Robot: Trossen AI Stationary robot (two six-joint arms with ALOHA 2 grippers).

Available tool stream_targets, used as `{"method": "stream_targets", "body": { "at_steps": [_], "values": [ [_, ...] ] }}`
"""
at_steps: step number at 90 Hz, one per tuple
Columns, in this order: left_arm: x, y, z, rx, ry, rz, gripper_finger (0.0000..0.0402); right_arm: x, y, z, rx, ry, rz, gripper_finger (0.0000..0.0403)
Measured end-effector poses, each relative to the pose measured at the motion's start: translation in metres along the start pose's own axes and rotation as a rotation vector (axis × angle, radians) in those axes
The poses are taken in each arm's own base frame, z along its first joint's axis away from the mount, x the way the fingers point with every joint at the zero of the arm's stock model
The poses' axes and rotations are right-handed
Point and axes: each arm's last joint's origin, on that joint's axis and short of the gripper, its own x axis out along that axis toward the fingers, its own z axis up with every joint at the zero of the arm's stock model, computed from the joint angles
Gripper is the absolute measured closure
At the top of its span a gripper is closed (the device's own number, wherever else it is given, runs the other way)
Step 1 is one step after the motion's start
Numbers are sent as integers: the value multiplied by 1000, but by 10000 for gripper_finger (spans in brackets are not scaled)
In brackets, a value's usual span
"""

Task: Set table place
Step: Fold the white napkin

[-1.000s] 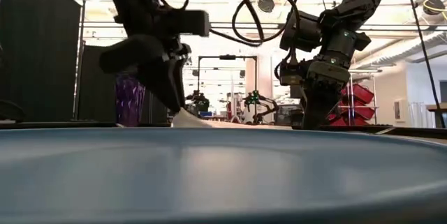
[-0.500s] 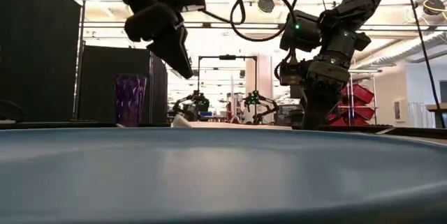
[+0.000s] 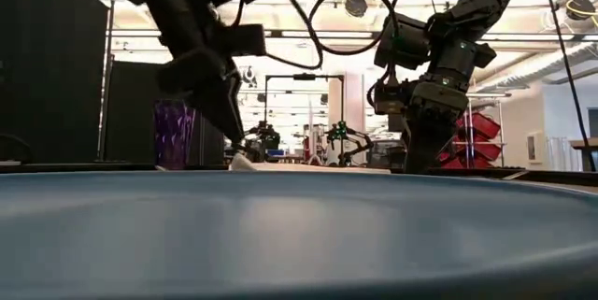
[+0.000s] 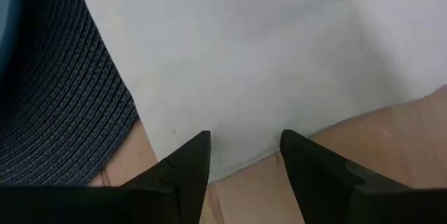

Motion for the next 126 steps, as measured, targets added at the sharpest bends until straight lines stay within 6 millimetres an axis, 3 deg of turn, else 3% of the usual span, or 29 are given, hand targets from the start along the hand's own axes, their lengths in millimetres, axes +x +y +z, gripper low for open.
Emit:
{"method": "stream_targets", "body": {
  "at_steps": [24, 46, 80, 108, 117, 126],
  "values": [
    [4, 14, 2, 5, -25, -7, 299, 0, 0, 0, 1, 0, 0, 236],
    [27, 19, -3, 10, 37, -17, 299, 0, 0, 0, 1, -1, 0, 236],
    [51, 16, -11, 17, 109, -31, 299, 0, 0, 0, -4, -1, 0, 236],
    [52, 16, -11, 14, 112, -56, 300, 0, 0, 0, -12, -1, 0, 236],
    [52, 15, -11, 15, 112, -63, 317, 0, 0, 0, -15, -1, 0, 236],
    [52, 15, -11, 19, 113, -70, 362, 0, 0, 0, -15, -1, 0, 236]
  ]
}}
